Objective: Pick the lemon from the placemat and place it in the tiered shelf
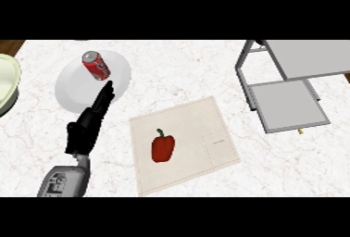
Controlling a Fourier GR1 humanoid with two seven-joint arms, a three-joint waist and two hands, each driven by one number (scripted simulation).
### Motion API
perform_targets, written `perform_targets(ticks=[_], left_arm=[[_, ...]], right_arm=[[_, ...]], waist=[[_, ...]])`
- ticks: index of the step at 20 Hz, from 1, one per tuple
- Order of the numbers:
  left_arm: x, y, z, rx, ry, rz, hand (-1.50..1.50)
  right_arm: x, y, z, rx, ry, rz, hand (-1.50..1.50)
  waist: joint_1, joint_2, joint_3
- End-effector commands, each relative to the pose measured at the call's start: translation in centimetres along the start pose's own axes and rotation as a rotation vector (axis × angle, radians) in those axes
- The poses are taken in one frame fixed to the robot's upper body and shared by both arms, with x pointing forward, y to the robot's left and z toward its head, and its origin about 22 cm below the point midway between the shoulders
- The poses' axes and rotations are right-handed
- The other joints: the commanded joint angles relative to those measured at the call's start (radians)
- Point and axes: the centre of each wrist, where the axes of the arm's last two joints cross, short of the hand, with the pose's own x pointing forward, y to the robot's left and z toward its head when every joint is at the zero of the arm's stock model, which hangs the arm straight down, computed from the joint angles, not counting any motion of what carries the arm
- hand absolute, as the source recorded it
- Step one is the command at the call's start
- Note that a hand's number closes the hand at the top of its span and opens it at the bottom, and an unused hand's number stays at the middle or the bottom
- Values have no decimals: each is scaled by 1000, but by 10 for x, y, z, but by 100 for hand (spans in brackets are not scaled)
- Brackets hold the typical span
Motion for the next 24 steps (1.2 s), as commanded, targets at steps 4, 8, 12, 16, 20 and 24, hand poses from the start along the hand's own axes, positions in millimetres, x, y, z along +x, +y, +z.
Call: perform_targets(ticks=[4, 8, 12, 16, 20, 24], left_arm=[[-10, 14, 3, 7, 2, 0, 0], [8, -8, 2, -3, 11, 17, 0], [-11, 6, 16, -1, 11, 2, 0], [-13, 13, -8, -2, 4, -2, 0], [-19, -14, 4, 8, 7, 6, 0], [8, -2, -5, -13, -4, 10, 0]], right_arm=[[-21, -11, -7, -77, 169, 163, -150], [-31, -15, -8, -99, 173, 65, -150], [-37, -15, -10, -93, 172, -40, -150], [-20, -34, -19, -58, 185, -130, -150], [-18, -43, -10, 14, 178, -167, -150], [-8, -54, -22, -84, 202, -263, -150]], waist=[[-2, -1, 1], [0, -1, 2], [4, 0, 2], [-4, 1, 2], [-5, -2, 2], [0, -2, 2]])
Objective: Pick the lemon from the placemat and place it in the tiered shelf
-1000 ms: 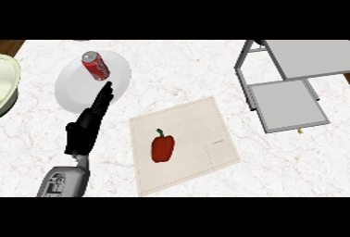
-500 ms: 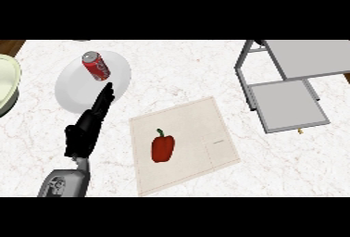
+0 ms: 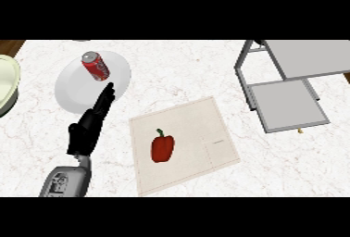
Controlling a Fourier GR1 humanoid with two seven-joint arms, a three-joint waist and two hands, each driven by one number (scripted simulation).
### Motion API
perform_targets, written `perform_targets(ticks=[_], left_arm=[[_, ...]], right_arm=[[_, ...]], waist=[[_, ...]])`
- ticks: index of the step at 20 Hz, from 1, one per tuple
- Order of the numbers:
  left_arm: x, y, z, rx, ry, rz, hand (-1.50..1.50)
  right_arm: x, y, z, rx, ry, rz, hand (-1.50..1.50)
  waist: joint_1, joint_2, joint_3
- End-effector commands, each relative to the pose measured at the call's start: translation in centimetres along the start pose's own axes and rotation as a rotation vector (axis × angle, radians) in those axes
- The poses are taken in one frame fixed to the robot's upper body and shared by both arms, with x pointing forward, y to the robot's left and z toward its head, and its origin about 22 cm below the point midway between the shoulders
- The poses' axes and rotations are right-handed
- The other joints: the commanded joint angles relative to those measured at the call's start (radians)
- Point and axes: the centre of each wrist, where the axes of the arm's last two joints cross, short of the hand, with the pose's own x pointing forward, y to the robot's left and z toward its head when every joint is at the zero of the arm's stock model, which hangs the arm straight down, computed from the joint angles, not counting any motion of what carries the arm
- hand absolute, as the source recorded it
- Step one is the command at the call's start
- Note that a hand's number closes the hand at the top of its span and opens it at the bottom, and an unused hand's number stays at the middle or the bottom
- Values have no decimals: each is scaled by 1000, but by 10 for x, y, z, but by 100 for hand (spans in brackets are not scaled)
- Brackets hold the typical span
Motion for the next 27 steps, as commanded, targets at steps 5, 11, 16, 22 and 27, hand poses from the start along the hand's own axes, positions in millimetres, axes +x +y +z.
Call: perform_targets(ticks=[5, 11, 16, 22, 27], left_arm=[[-9, 9, 1, 0, -2, 0, 0], [-7, -1, 3, 7, 28, -2, 0], [-3, 15, 4, 26, 16, 0, 0], [-1, 13, 5, 60, 11, 2, 0], [4, 1, 0, 28, 11, -5, 0]], right_arm=[[32, -66, -18, -194, 78, -278, -150], [28, -158, -25, -267, 189, -249, -150], [-7, -221, -30, -198, 341, -164, -150], [-55, -301, -7, -133, 323, -76, -150], [-87, -349, 2, -80, 348, -85, -150]], waist=[[-7, -2, 0], [-21, -5, 0], [-30, -4, 1], [-46, -7, 2], [-29, -3, 2]])
